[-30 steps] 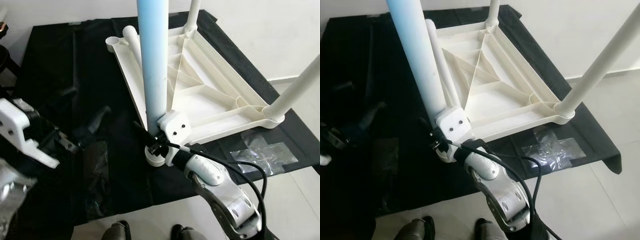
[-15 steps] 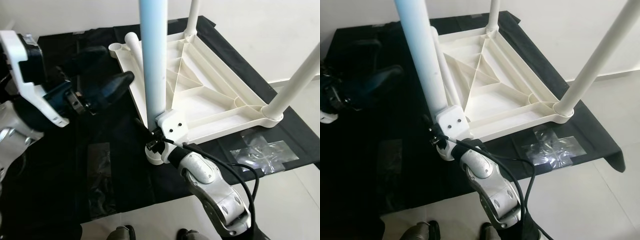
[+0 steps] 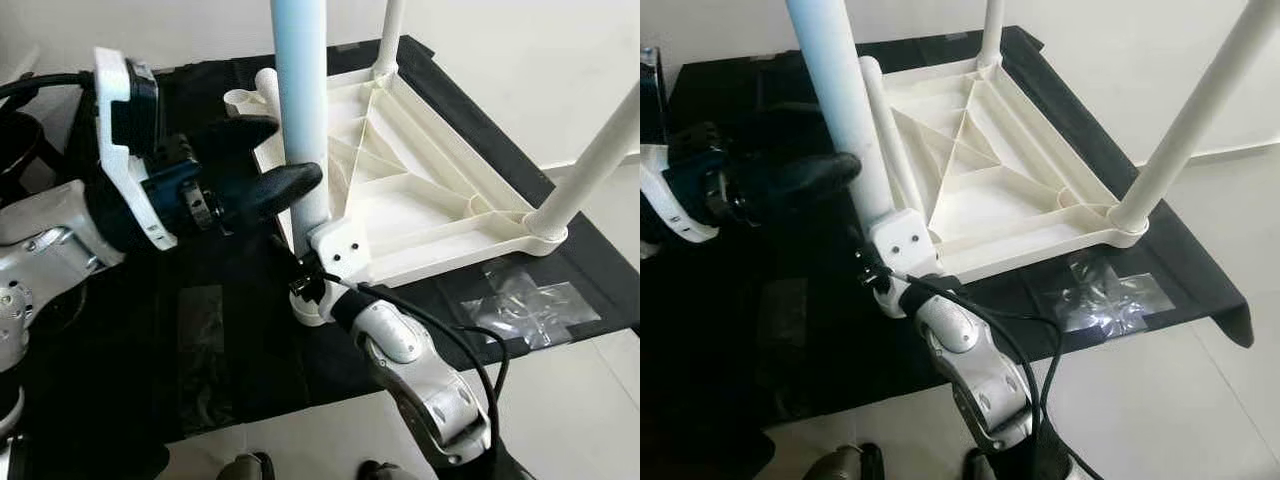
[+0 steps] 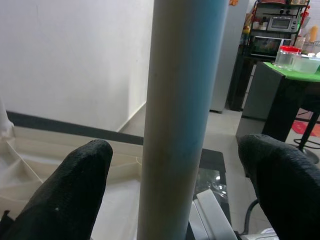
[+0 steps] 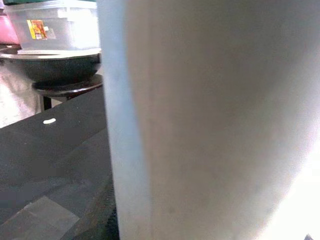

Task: Building children table

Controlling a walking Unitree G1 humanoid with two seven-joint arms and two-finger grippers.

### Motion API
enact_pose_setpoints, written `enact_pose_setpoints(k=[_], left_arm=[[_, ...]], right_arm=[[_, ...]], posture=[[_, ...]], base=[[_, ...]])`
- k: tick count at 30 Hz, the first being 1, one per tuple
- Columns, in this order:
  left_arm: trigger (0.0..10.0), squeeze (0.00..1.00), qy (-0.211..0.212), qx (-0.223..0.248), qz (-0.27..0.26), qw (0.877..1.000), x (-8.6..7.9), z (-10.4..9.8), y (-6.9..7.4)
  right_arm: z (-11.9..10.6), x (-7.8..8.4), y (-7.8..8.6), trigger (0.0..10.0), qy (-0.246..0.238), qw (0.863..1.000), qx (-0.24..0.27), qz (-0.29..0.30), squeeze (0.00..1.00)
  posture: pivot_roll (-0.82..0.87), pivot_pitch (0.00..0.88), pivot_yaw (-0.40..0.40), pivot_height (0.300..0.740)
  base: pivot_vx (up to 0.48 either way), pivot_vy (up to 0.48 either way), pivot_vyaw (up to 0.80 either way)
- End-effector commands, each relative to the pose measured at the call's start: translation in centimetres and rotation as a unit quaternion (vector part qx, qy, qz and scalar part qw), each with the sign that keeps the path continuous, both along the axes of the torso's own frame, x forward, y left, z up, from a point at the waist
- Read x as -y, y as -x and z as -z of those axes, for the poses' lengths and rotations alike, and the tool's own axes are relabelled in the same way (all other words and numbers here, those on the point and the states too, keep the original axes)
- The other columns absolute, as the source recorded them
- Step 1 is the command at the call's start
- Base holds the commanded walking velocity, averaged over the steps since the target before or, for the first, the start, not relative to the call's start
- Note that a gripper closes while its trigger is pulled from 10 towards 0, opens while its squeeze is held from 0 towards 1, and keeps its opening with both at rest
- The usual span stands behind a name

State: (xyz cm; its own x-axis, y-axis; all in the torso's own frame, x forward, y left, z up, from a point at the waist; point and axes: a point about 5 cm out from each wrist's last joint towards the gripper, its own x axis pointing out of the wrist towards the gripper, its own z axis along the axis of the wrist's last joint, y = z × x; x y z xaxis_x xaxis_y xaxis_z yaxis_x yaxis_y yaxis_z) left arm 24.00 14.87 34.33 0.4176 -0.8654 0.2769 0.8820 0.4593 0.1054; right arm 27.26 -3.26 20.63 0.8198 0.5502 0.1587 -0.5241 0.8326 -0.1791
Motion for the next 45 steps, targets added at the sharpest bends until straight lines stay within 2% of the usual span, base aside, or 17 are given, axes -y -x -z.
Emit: enact_pose_setpoints(k=[1,2,3,6,13,14,15,21,25,37,38,40,42,43,45], left_arm=[[10.0,0.29,-0.003,-0.012,0.014,1.0,0.6,0.2,-0.1],[10.0,0.29,-0.003,-0.012,0.014,1.0,0.6,0.2,-0.1],[10.0,0.0,0.002,-0.017,0.025,1.0,1.7,0.6,-0.4],[10.0,0.0,0.008,-0.014,0.038,0.999,3.9,1.1,-1.1],[10.0,0.0,0.018,0.001,0.026,0.999,4.6,0.5,-2.0],[5.8,0.0,0.018,0.012,0.026,0.999,4.7,0.2,-2.0],[0.0,0.0,0.017,0.028,0.024,0.999,4.8,-0.1,-2.0],[0.0,0.0,0.017,0.06,0.021,0.998,4.8,-0.6,-2.0],[0.0,0.0,-0.022,0.082,0.021,0.996,4.6,-0.1,-1.9],[0.0,0.0,-0.046,0.064,0.05,0.996,5.2,1.0,-1.7],[0.0,0.0,-0.046,0.064,0.053,0.995,5.2,1.0,-1.7],[0.0,0.0,-0.047,0.065,0.054,0.995,5.2,1.0,-1.7],[0.0,0.0,-0.046,0.065,0.058,0.995,5.3,0.9,-1.7],[0.0,0.0,-0.046,0.065,0.058,0.995,5.3,0.9,-1.7],[0.0,0.0,-0.048,0.065,0.062,0.995,5.3,0.8,-1.7]], right_arm=[[1.3,0.6,-0.7,10.0,0.02,0.999,-0.022,0.027,0.0],[1.3,0.6,-0.7,10.0,0.02,0.999,-0.022,0.027,0.0],[1.3,0.4,-0.8,10.0,0.019,0.999,-0.022,0.024,0.0],[1.3,0.0,-0.9,10.0,0.017,0.999,-0.021,0.018,0.0],[1.3,-0.2,-0.9,10.0,0.014,1.0,-0.02,0.016,0.0],[1.3,-0.2,-1.0,10.0,0.013,1.0,-0.021,0.016,0.0],[1.3,-0.2,-1.0,10.0,0.011,1.0,-0.023,0.015,0.0],[1.3,-0.3,-1.1,10.0,0.006,1.0,-0.025,0.013,0.0],[1.0,-0.4,-1.3,10.0,0.003,1.0,-0.023,0.006,0.0],[0.4,-0.4,-1.7,10.0,0.005,1.0,-0.016,-0.011,0.0],[0.2,-0.3,-1.8,10.0,-0.004,1.0,-0.015,-0.022,1.0],[0.0,-0.3,-1.8,10.0,-0.011,0.999,-0.015,-0.03,1.0],[-0.9,-0.4,-1.8,10.0,-0.037,0.996,-0.003,-0.081,1.0],[-0.9,-0.4,-1.8,10.0,-0.037,0.996,-0.003,-0.081,1.0],[-2.4,0.2,-2.3,10.0,-0.045,0.988,0.015,-0.148,1.0]], posture=[[0.1,0.199,0.025,0.74],[0.1,0.199,0.025,0.74],[0.1,0.192,0.02,0.74],[0.1,0.19,0.021,0.74],[0.09,0.181,0.029,0.74],[0.09,0.181,0.028,0.74],[0.09,0.181,0.028,0.74],[0.09,0.175,0.029,0.74],[0.08,0.175,0.027,0.74],[0.09,0.183,0.031,0.74],[0.09,0.185,0.031,0.74],[0.09,0.185,0.031,0.74],[0.09,0.186,0.036,0.74],[0.09,0.186,0.036,0.74],[0.09,0.188,0.039,0.74]], base=[[0.0,0.0,0.0],[0.0,0.0,0.0],[0.0,0.0,0.0],[0.0,0.0,0.0],[0.0,0.0,0.0],[0.0,0.0,0.0],[0.0,0.0,0.0],[0.0,0.0,0.0],[0.0,0.0,0.0],[0.0,0.0,0.0],[0.0,0.0,0.0],[0.0,0.0,0.0],[0.0,0.0,0.0],[0.0,0.0,0.0],[0.0,0.0,0.0]])
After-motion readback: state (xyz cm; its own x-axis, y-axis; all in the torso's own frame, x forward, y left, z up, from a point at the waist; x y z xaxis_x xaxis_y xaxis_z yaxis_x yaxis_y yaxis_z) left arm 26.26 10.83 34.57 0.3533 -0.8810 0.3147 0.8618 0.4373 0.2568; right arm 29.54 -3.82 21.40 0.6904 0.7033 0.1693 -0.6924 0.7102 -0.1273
